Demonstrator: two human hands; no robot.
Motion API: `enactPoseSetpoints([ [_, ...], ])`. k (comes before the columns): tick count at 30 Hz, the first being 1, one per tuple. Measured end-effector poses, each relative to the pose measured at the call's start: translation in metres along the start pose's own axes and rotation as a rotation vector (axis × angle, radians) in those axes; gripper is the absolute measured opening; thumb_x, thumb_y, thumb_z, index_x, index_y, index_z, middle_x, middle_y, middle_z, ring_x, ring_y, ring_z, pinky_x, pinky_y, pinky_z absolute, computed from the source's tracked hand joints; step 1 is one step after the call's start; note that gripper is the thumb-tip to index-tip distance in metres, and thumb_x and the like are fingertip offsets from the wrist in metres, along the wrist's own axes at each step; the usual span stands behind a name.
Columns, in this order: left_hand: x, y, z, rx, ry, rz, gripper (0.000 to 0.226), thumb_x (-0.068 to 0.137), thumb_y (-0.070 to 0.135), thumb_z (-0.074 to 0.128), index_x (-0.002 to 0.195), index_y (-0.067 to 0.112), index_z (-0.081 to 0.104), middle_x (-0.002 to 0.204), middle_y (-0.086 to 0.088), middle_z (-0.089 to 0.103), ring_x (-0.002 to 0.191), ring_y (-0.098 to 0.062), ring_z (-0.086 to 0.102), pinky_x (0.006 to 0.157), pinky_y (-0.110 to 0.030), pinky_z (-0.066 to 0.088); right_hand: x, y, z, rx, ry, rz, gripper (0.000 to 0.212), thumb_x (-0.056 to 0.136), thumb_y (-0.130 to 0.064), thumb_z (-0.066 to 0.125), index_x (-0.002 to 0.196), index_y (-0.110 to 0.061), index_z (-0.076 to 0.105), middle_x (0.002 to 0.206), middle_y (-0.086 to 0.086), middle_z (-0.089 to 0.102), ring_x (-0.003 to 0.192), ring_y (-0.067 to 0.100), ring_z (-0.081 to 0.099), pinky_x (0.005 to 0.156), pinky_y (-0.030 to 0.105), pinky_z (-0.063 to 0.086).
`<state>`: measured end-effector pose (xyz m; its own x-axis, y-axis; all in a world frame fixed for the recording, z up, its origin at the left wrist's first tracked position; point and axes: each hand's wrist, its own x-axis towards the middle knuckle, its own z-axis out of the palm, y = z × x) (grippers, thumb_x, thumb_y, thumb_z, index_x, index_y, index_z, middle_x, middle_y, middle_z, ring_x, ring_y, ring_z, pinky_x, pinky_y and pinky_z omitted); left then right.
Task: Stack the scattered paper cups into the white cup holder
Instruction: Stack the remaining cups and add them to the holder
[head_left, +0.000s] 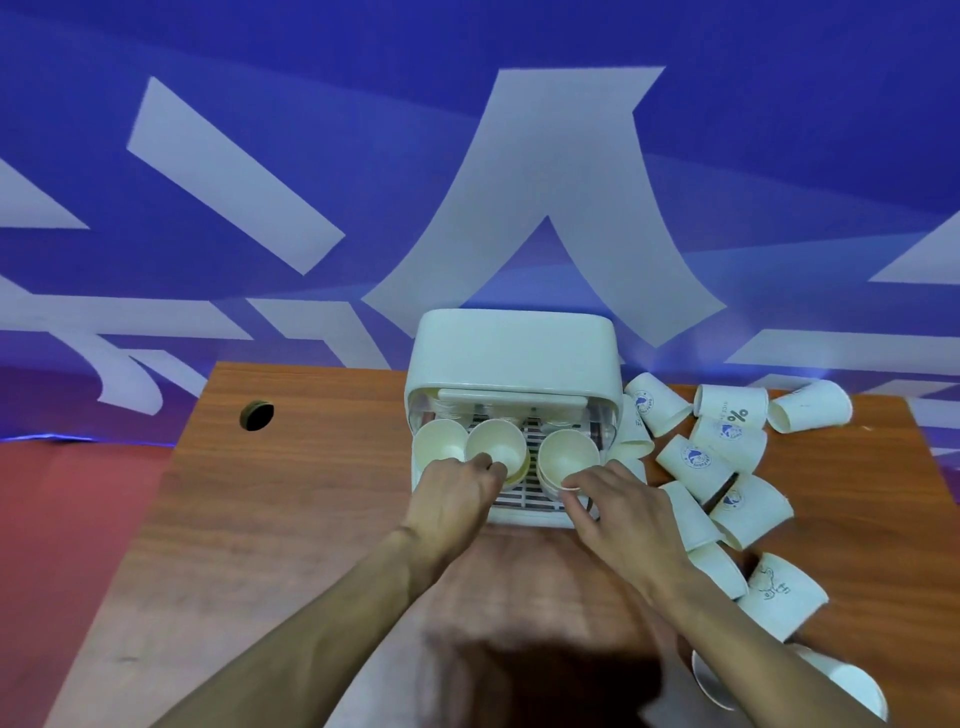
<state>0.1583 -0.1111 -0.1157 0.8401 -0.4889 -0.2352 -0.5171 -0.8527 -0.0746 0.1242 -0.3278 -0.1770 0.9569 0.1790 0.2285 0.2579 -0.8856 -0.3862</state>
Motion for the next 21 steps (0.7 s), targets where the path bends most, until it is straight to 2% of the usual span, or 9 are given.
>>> enactPoseSetpoints([
  [3, 0.008, 0.003, 0.015, -0.014, -0.044, -0.035, 0.032, 0.071, -0.009, 0.050, 0.091, 0.017, 0.049, 0.075, -0.002, 0.046, 0.055, -0.027, 0.034, 0.044, -0.031, 0.014, 0.003, 0.000, 0.004, 0.009, -0.031, 0.019, 0.004, 0.087, -0.034, 0.070, 0.087, -0.031, 0.068, 0.081, -0.017, 0.066, 0.083, 0.005, 0.058, 0.047, 0.028, 0.044],
  [5, 0.012, 0.006, 0.018, -0.024, -0.069, -0.028, 0.033, 0.072, -0.008, 0.049, 0.093, 0.016, 0.052, 0.082, -0.003, 0.057, 0.059, -0.027, 0.038, 0.048, -0.032, 0.022, 0.005, 0.001, 0.007, 0.007, -0.057, 0.025, 0.004, 0.087, -0.035, 0.069, 0.087, -0.031, 0.068, 0.081, -0.017, 0.066, 0.085, 0.006, 0.059, 0.047, 0.027, 0.044],
  [10, 0.019, 0.009, 0.030, -0.051, -0.127, -0.049, 0.029, 0.082, -0.002, 0.050, 0.102, 0.016, 0.061, 0.094, -0.004, 0.065, 0.081, -0.030, 0.062, 0.054, -0.033, 0.033, 0.009, 0.006, 0.016, -0.009, -0.098, 0.011, 0.002, 0.087, -0.032, 0.071, 0.086, -0.030, 0.070, 0.080, -0.015, 0.066, 0.082, 0.010, 0.060, 0.048, 0.025, 0.043],
  [16, 0.025, 0.008, 0.049, -0.146, -0.168, -0.130, 0.028, 0.094, 0.009, 0.049, 0.112, 0.021, 0.066, 0.109, -0.002, 0.068, 0.095, -0.025, 0.065, 0.070, -0.033, 0.048, 0.007, 0.013, 0.024, -0.006, -0.165, 0.011, 0.013, 0.092, -0.029, 0.060, 0.088, -0.028, 0.072, 0.083, -0.011, 0.069, 0.077, 0.017, 0.059, 0.049, 0.032, 0.048],
  [19, 0.028, 0.009, 0.054, -0.166, -0.166, -0.128, 0.032, 0.093, 0.006, 0.047, 0.114, 0.021, 0.066, 0.112, -0.002, 0.068, 0.097, -0.025, 0.065, 0.078, -0.035, 0.053, 0.007, 0.014, 0.028, -0.002, -0.181, 0.044, 0.008, 0.090, -0.026, 0.065, 0.090, -0.029, 0.073, 0.085, -0.012, 0.070, 0.077, 0.017, 0.060, 0.050, 0.032, 0.049],
  [21, 0.032, 0.012, 0.053, -0.135, -0.163, -0.120, 0.033, 0.092, 0.003, 0.047, 0.112, 0.020, 0.065, 0.110, -0.003, 0.069, 0.096, -0.025, 0.066, 0.077, -0.035, 0.054, 0.008, 0.015, 0.032, -0.005, -0.191, 0.059, 0.008, 0.090, -0.027, 0.067, 0.093, -0.031, 0.072, 0.087, -0.013, 0.070, 0.078, 0.016, 0.061, 0.051, 0.032, 0.050],
])
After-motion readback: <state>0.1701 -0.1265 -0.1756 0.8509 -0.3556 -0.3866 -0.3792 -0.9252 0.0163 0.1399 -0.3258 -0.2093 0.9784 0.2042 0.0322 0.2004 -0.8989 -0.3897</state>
